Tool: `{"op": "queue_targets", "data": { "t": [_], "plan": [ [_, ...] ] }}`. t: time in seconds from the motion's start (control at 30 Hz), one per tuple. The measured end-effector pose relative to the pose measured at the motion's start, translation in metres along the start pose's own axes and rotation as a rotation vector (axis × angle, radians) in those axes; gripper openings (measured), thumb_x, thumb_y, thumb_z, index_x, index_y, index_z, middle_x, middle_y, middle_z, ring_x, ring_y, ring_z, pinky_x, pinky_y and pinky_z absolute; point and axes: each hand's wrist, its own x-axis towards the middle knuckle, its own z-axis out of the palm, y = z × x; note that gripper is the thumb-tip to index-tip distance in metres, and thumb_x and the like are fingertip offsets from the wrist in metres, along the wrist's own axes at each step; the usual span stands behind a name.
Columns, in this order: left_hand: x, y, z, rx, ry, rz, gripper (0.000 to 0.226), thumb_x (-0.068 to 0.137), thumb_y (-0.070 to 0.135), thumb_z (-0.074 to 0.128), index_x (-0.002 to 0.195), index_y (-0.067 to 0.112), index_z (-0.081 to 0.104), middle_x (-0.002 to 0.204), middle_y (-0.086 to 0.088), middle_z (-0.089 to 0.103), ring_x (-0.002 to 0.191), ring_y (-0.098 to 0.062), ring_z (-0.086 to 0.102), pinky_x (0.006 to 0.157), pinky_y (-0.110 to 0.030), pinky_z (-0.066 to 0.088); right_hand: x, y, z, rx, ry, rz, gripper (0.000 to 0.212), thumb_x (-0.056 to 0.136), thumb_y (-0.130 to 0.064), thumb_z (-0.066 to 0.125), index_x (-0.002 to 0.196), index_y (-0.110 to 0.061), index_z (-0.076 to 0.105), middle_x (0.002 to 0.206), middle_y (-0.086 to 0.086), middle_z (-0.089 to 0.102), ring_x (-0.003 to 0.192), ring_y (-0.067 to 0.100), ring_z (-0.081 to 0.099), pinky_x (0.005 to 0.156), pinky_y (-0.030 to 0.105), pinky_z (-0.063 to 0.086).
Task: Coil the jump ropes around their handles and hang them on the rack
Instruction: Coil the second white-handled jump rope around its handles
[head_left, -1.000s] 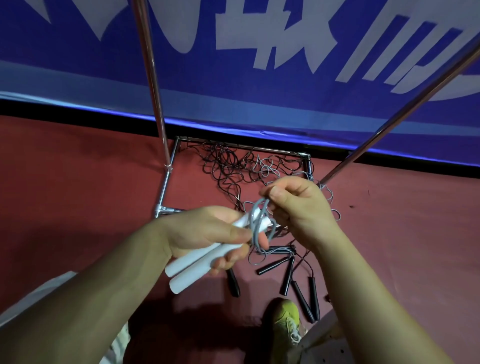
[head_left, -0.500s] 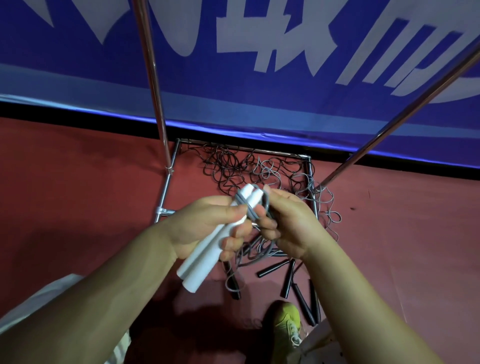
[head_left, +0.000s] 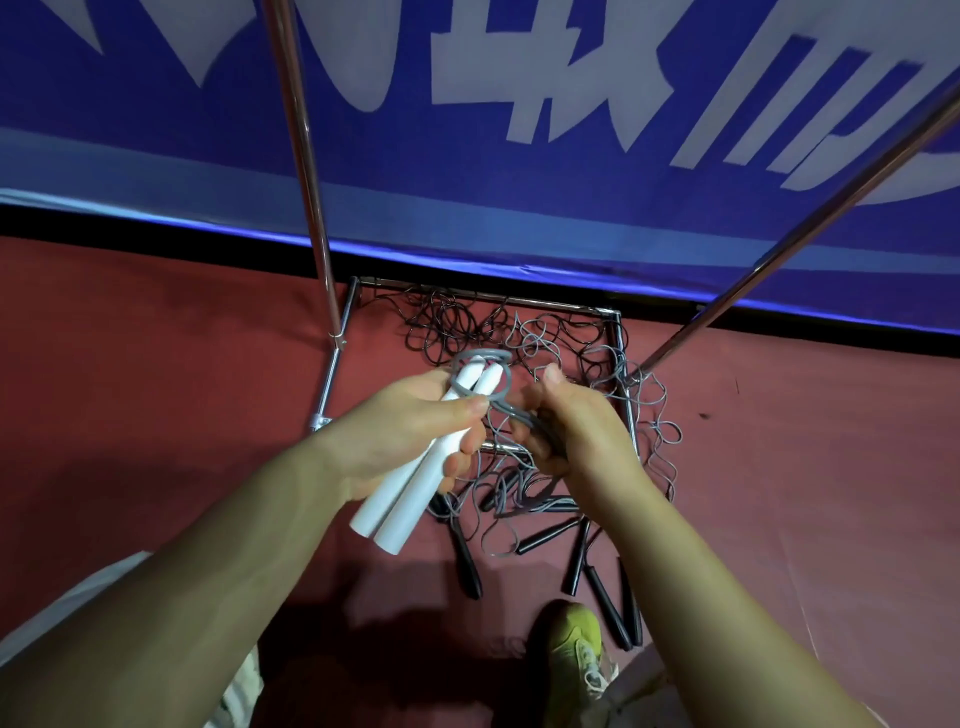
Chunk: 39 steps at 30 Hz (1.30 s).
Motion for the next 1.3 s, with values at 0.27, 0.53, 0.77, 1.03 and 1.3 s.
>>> {"op": "queue_targets", "data": {
  "t": [0.27,0.53,0.77,1.03,1.3],
  "plan": [
    [-0.002,-0.003,-0.001,0.184,-0.036,-0.039,0.011,0.097,0.013,0.052,0.106,0.018,0.054,0.063,0.0,0.056,0.049,-0.014,0.049,0.046,-0.025,0.044,0.002,-0.005,-0.004,-0.053,-0.061,0.174,0.051,0.074,-0.064,0.064,0.052,-0.02,0.051,0.052,0.002,0.04,0.042,0.01,0.024,0.042,0.019,0.013],
    [-0.003,0.001,0.001,0.164,-0.034,-0.03,0.01,0.095,0.014,0.053,0.104,0.01,0.057,0.061,0.002,0.056,0.048,-0.013,0.049,0.045,-0.024,0.042,0.003,0.005,-0.002,-0.032,-0.011,-0.03,0.039,0.083,-0.032,0.068,0.054,-0.015,0.05,0.044,-0.007,0.033,0.039,0.005,0.022,0.038,0.015,0.021],
    [0.002,-0.004,0.009,0.252,0.155,0.112,0.012,0.094,0.019,0.056,0.105,0.024,0.053,0.053,0.004,0.054,0.041,-0.011,0.048,0.04,-0.021,0.04,0.003,0.01,0.011,-0.003,0.065,-0.029,0.047,0.087,-0.039,0.064,0.064,0.0,0.049,0.044,-0.008,0.029,0.039,0.005,0.021,0.038,0.015,0.02],
    [0.007,-0.008,0.015,0.205,0.253,0.161,0.042,0.074,0.055,0.059,0.098,0.02,0.058,0.052,0.001,0.05,0.039,-0.012,0.044,0.039,-0.021,0.037,-0.003,0.005,0.022,-0.051,0.174,0.04,0.052,0.093,-0.039,0.055,0.062,0.003,0.05,0.04,-0.01,0.034,0.034,0.003,0.025,0.037,0.014,0.022],
    [0.012,-0.006,-0.009,0.329,0.36,0.183,0.023,0.094,0.032,0.056,0.082,0.013,0.051,0.053,0.002,0.05,0.042,-0.013,0.045,0.043,-0.024,0.038,-0.013,-0.017,-0.008,-0.242,-0.243,0.189,0.043,0.099,-0.037,0.044,0.063,-0.014,0.053,0.046,-0.005,0.037,0.038,0.01,0.028,0.041,0.022,0.025]
  ]
}}
